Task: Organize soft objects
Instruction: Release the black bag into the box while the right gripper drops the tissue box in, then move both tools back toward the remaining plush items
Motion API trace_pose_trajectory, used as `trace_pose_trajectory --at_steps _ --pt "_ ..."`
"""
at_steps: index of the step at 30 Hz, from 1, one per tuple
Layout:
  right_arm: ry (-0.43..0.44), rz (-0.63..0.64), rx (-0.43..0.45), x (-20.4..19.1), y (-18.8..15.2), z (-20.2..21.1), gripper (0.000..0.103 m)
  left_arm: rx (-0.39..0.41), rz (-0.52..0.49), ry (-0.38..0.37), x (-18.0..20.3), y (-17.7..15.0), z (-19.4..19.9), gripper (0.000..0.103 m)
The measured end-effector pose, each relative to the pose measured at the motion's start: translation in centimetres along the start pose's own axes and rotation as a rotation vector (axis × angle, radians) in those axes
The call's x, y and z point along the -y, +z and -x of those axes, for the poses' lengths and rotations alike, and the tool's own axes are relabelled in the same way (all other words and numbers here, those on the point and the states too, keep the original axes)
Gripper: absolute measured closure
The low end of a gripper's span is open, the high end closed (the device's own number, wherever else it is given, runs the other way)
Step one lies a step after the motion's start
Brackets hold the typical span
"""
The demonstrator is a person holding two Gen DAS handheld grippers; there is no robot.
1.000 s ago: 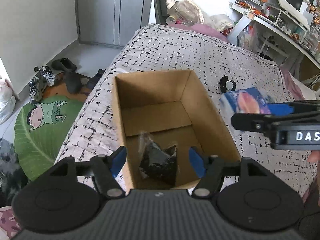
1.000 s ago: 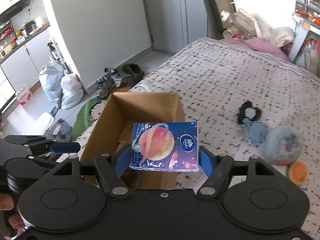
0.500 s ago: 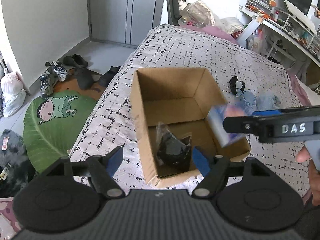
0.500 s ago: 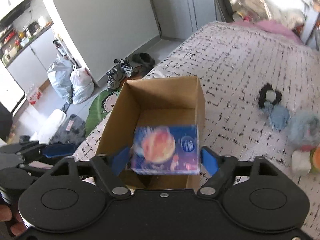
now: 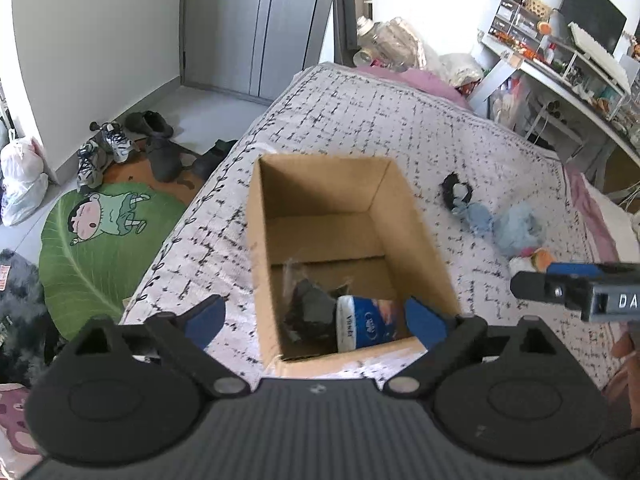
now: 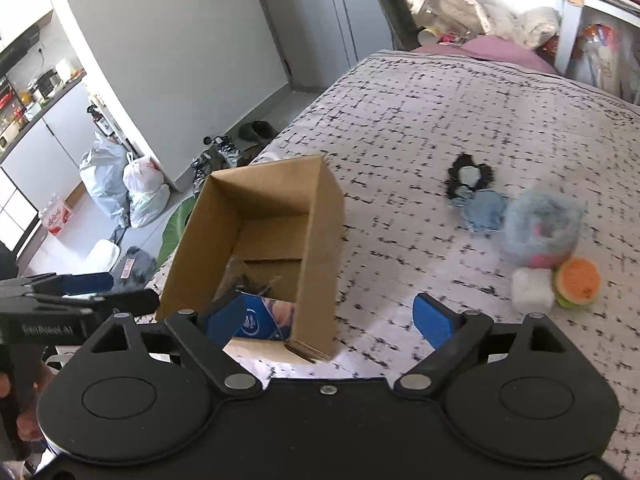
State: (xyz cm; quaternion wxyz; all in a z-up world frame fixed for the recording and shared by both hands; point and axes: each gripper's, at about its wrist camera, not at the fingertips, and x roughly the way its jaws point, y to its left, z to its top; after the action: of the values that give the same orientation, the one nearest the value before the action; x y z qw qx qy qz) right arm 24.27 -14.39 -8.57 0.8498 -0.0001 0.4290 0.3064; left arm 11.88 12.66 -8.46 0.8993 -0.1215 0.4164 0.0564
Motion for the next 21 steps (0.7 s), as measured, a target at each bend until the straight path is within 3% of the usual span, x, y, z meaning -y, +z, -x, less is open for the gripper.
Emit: trace_pose_trajectory --at_steps 3,21 --pt "-0.004 -0.020 0.017 1.1 -0.2 1.0 0.009 0.002 0.001 -0.010 0.8 0.3 0.3 0.000" --pt "-0.063 -0.120 0.089 8.7 -2.3 5.9 0.007 0.023 -0.099 -0.091 8.6 2.5 1.2 0.000"
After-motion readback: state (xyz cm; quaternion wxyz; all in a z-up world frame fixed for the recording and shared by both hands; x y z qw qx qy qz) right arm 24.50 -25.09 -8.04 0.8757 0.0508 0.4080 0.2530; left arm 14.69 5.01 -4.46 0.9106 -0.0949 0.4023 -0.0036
